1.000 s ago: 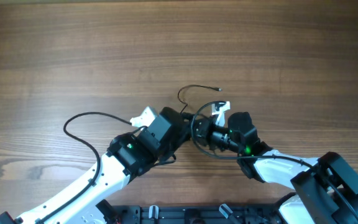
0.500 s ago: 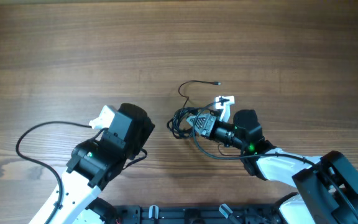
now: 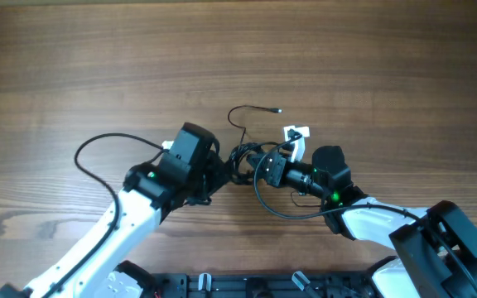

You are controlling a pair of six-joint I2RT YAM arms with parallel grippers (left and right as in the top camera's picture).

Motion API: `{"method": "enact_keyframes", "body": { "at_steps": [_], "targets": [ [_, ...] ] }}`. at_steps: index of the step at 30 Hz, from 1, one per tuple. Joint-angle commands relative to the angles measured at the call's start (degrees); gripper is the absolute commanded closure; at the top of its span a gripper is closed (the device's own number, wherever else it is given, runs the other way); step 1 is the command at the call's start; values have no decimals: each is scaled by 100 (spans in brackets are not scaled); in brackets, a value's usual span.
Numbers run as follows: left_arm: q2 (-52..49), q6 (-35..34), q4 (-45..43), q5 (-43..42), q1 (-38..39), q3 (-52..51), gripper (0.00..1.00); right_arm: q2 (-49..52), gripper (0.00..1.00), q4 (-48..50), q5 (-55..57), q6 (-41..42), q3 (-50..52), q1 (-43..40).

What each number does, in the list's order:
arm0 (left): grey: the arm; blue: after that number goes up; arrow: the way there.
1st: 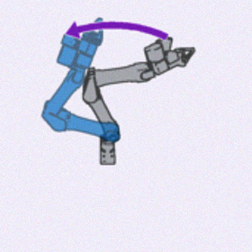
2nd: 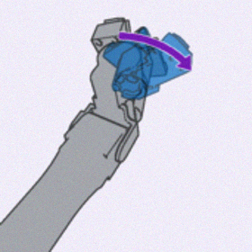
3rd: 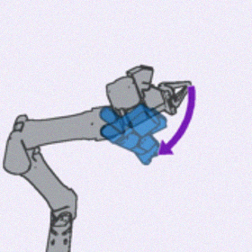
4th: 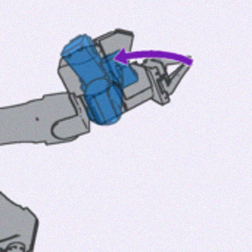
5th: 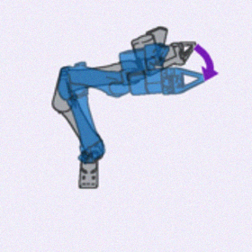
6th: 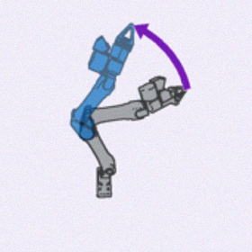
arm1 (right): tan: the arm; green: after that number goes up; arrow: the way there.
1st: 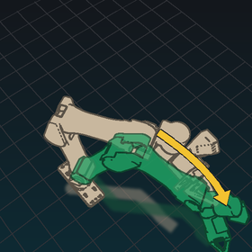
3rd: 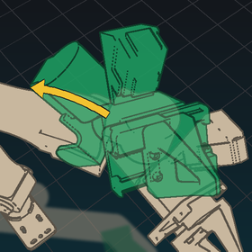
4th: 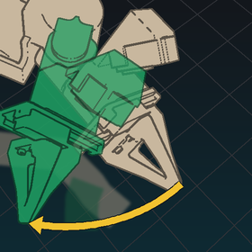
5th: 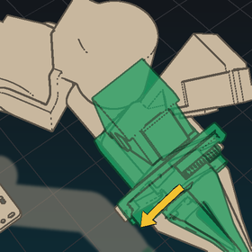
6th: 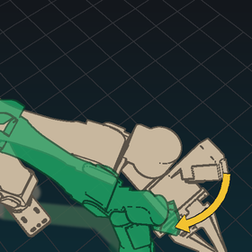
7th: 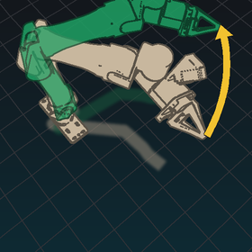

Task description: Untangle cables

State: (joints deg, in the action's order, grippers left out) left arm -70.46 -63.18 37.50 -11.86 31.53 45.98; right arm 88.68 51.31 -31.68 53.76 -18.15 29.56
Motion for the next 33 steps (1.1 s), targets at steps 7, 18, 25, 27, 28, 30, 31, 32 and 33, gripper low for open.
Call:
{"method": "enact_keyframes", "body": {
  "at_steps": [7, 18, 25, 27, 28, 30, 31, 32, 33],
  "targets": [
    [-146, 129, -612, -457, -527, 13, 96, 35, 95, -503, 579, -129, 4, 13],
    [699, 131, -249, -385, -1633, 11, 96, 35, 95, -599, 879, -127, 4, 13],
    [691, 586, -35, -269, -1626, 11, 88, 35, 96, -302, 734, -706, 4, 15],
    [691, 813, 2, -269, -1626, 11, 85, 35, 96, 59, 317, -1217, 4, 15],
    [691, 911, 9, -273, -1626, 11, 85, 35, 96, 238, 48, -1582, 4, 15],
    [691, 1086, 35, -317, -1626, 11, 85, 35, 96, 356, -214, -2118, 4, 15],
    [691, 1228, 48, -348, -1626, 11, 85, 35, 96, 356, -212, -2120, 4, 15],
    [691, 1338, 48, -380, -1626, 11, 85, 35, 96, 358, -210, -2118, 4, 15],
    [691, 1353, 61, -385, -1626, 11, 85, 35, 96, 356, -210, -2120, 4, 15]
  ]
}}
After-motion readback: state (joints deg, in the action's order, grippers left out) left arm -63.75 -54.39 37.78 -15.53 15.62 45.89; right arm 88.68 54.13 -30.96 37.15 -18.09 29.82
